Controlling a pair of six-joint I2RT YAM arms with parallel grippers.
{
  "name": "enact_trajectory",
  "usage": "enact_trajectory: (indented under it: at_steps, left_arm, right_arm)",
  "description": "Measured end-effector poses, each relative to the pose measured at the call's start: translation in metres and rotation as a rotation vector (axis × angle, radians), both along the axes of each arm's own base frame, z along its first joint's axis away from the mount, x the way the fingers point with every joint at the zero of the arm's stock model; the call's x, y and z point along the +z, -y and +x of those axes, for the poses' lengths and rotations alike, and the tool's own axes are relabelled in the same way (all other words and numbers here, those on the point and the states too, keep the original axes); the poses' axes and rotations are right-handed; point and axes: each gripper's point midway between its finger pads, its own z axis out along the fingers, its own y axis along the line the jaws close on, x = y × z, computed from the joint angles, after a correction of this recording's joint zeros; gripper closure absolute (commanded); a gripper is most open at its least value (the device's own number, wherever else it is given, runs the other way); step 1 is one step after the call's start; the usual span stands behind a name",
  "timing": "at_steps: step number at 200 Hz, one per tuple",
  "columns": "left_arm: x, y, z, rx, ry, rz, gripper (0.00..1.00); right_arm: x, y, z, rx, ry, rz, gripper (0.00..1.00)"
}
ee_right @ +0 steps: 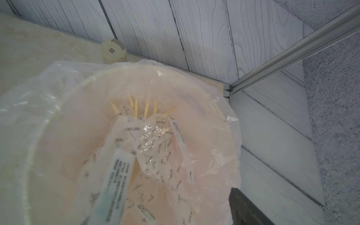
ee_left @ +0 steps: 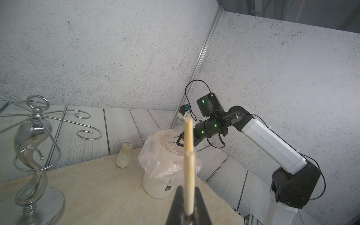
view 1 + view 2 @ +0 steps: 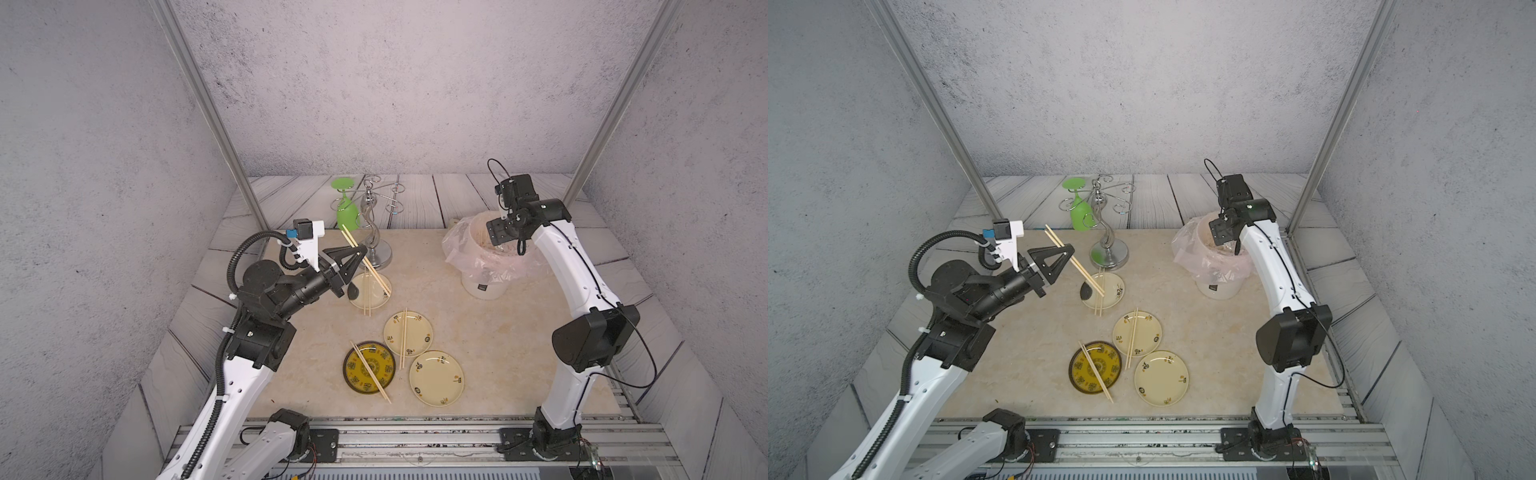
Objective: Remove the packaging of disposable chopsticks
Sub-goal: Place the packet bag in the trash bin.
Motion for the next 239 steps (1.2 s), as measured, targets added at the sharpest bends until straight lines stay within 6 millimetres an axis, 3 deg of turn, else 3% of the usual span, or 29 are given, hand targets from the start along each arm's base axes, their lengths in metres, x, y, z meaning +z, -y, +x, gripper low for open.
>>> enact_trajectory:
  at_steps: [27,63,141,161,182,208,239]
  left_arm:
    - [-0.003,-0.001,0.002,0.008,-0.014,0.004,1.0]
    - [-0.002,-0.001,0.002,0.012,-0.014,0.003,1.0]
    - [-0.003,-0.002,0.004,0.022,-0.016,0.001,1.0]
    - [-0.003,-0.002,0.005,0.026,-0.017,0.001,1.0]
    - [-0.003,-0.003,0.006,0.031,-0.019,0.001,1.0]
    - [-0.004,-0.003,0.006,0.032,-0.02,0.001,1.0]
    - [-0.004,-0.004,0.008,0.041,-0.023,0.001,1.0]
  right_arm:
    - [-0.004,-0.004,-0.016,-0.013,-0.014,0.064,0.11]
    - [-0.018,0.003,-0.055,-0.057,-0.058,0.121,0.08]
    - [0.015,0.017,-0.07,-0.12,0.025,0.235,0.02]
    - [0.024,0.029,-0.072,-0.153,0.032,0.211,0.07]
    - [0.031,0.057,-0.072,-0.235,0.048,0.151,0.09]
    - [0.014,0.081,-0.079,-0.314,0.008,0.081,0.09]
    - [-0.004,0.088,-0.085,-0.342,-0.04,0.036,0.09]
